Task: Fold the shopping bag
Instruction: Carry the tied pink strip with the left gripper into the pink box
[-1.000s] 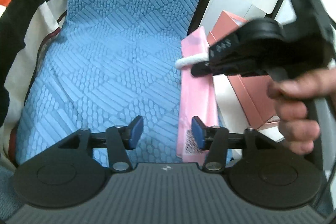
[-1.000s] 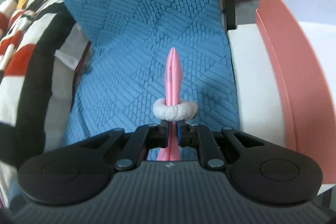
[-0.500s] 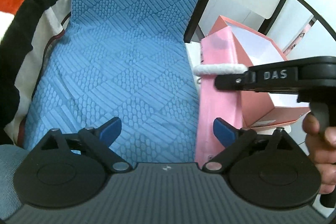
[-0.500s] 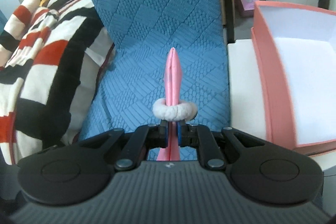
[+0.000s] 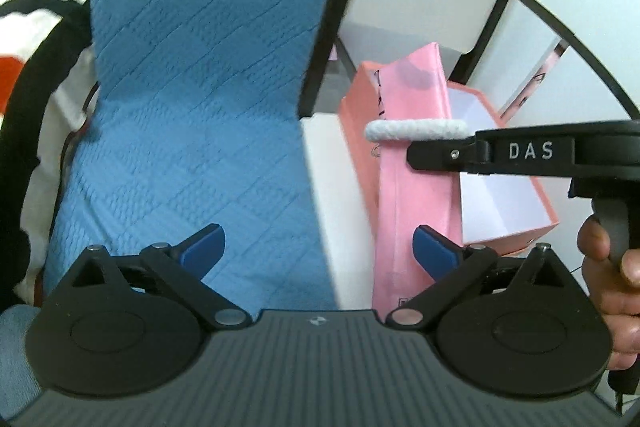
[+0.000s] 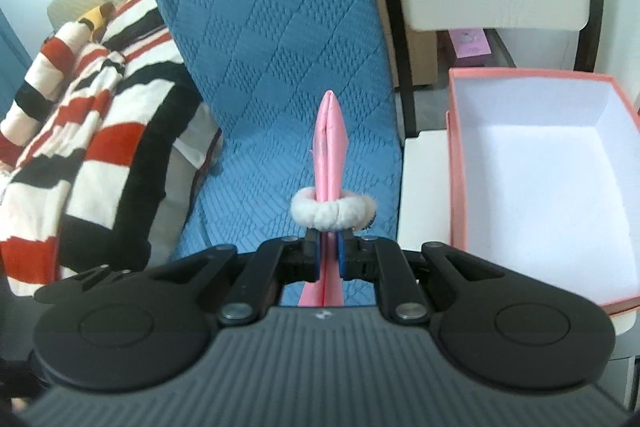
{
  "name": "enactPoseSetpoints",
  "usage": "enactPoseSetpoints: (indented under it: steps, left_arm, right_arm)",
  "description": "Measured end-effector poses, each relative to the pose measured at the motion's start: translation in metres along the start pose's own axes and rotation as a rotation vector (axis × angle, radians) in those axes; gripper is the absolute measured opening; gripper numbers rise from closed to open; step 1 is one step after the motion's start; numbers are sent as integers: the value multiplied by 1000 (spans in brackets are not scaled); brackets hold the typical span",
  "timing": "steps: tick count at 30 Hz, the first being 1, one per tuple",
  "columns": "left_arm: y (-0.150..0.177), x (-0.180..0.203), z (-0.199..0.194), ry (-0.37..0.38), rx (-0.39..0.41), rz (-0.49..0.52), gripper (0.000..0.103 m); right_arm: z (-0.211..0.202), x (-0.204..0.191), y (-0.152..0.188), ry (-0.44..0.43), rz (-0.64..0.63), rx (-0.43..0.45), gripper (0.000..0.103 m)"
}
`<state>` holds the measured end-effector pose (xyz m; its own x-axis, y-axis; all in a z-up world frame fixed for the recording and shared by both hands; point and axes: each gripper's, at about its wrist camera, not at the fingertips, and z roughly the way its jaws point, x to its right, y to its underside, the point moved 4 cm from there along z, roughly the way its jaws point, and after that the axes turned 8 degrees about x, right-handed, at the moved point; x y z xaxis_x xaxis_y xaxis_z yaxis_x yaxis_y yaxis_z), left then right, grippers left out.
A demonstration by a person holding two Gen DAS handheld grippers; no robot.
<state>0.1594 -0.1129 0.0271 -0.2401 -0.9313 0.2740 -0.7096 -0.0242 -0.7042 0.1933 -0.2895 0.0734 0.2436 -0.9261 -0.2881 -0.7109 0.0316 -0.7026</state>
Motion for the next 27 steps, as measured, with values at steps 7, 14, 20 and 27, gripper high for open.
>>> enactPoseSetpoints:
  steps: [7,14,20,27]
  left_arm:
    - [-19,39,-2,13,27,11,102]
    - [-27,70,15,31,31,7,102]
    - [-30,97,47,43,5,24,102]
    - [-31,118,95,41,-32,43,102]
  right_arm:
    - [-22,31,-27,20,5,35,12]
    - [-38,69,-45,48,9,73,12]
    - [-34,108,-47,85,35,78,12]
    - [-12,160,-43,136,58,56,12]
